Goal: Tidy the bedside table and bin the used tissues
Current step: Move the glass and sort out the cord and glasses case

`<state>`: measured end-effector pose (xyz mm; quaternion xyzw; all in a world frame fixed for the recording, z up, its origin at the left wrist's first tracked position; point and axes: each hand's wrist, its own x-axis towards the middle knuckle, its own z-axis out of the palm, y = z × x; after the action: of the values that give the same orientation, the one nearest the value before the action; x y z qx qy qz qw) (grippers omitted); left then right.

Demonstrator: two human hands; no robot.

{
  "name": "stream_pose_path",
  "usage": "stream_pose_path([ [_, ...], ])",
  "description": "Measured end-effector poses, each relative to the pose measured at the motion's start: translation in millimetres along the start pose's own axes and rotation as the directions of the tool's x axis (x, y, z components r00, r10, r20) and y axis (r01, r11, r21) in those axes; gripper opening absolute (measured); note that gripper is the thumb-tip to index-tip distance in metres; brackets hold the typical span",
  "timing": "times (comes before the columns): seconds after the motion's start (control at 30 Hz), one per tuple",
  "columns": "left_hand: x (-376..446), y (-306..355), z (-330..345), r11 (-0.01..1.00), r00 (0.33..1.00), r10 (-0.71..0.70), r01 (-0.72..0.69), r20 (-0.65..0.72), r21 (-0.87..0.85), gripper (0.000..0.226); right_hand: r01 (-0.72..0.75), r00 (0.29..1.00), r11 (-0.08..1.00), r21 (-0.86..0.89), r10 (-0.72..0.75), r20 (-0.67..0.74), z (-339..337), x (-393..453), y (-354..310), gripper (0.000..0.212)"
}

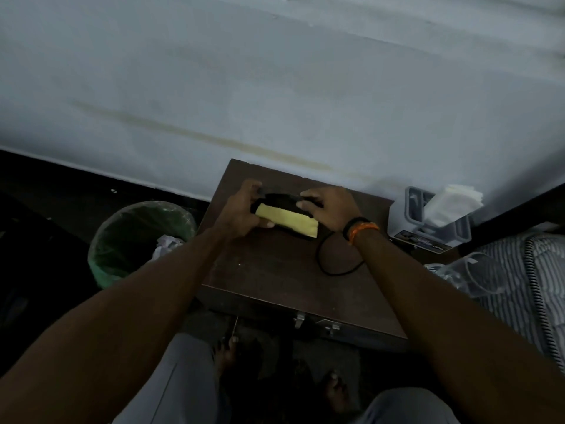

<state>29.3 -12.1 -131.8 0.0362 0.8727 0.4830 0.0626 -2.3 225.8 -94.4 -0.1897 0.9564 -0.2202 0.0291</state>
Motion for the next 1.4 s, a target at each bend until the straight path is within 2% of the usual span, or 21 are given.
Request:
stream_pose_path([
  [0.17, -4.7, -5.9, 0.7, 0.992, 0.991, 0.12, -0.118, -0.055, 0.041, 0.073, -0.093, 0.994, 0.99, 0.104, 0.086, 0.071, -7.1, 26.0, 3.4, 0.035],
  [0.3, -3.3, -12.1, 2.0, 0.976, 0.981, 0.192, -0.188, -0.027, 0.114, 0.058, -0.135, 0.99, 0.975, 0.175, 0.126, 0.063, -2.7, 32.5, 6.2, 0.032],
  [0.43, 0.9, -16.0, 0.1, 0.988, 0.992, 0.129, -0.13, 0.012, 0.086, 0.088, -0.169, 0.985, 0.966, 0.197, 0.156, 0.079, -1.9, 35.3, 8.3, 0.033],
  [0.63, 4.8, -19.6, -1.9, 0.997, 0.999, 0.029, -0.031, 0.029, 0.073, 0.096, -0.182, 0.964, 0.972, 0.146, 0.147, 0.221, -13.4, 28.9, 6.2, 0.045],
  [0.7, 6.1, -17.8, -3.3, 0.997, 0.999, 0.024, -0.027, 0.043, 0.076, 0.095, -0.217, 0.97, 0.941, 0.259, 0.178, 0.164, -20.0, 18.0, 8.9, 0.045],
  [0.77, 7.8, -17.2, -3.9, 0.997, 0.999, 0.016, -0.019, 0.05, 0.072, 0.094, -0.229, 0.971, 0.92, 0.319, 0.239, 0.009, -27.6, 7.5, 18.0, 0.035],
  [0.83, 8.6, -17.3, -3.5, 0.998, 0.998, 0.017, -0.02, 0.061, 0.055, 0.094, -0.287, 0.944, 0.935, 0.21, 0.313, -0.103, -33.0, -2.7, 35.3, 0.025],
  [0.87, 9.3, -17.5, -2.8, 0.999, 0.998, 0.018, -0.021, 0.066, 0.038, 0.094, -0.325, 0.935, 0.937, 0.128, 0.339, -0.106, -35.5, -7.7, 43.1, 0.025],
  [0.97, 8.5, -15.5, -2.0, 1.0, 0.997, 0.013, -0.014, 0.071, 0.018, 0.094, -0.379, 0.924, 0.925, -0.02, 0.38, 0.053, -35.8, -23.5, 59.6, 0.025],
  [1.03, 7.7, -15.8, -1.8, 1.0, 0.998, 0.009, -0.01, 0.064, 0.021, 0.094, -0.354, 0.914, 0.928, -0.116, 0.369, 0.167, -33.5, -30.8, 59.5, 0.031],
  [1.17, 4.8, -16.3, -1.4, 1.0, 0.999, 0.011, -0.012, 0.042, 0.008, 0.095, -0.333, 0.918, 0.93, -0.158, 0.358, 0.169, -23.6, -35.2, 55.7, 0.037],
  [1.4, 3.5, -17.4, -0.1, 1.0, 0.999, 0.016, -0.017, 0.029, 0.015, 0.096, -0.35, 0.912, 0.917, -0.19, 0.38, 0.155, -21.5, -33.8, 58.7, 0.036],
])
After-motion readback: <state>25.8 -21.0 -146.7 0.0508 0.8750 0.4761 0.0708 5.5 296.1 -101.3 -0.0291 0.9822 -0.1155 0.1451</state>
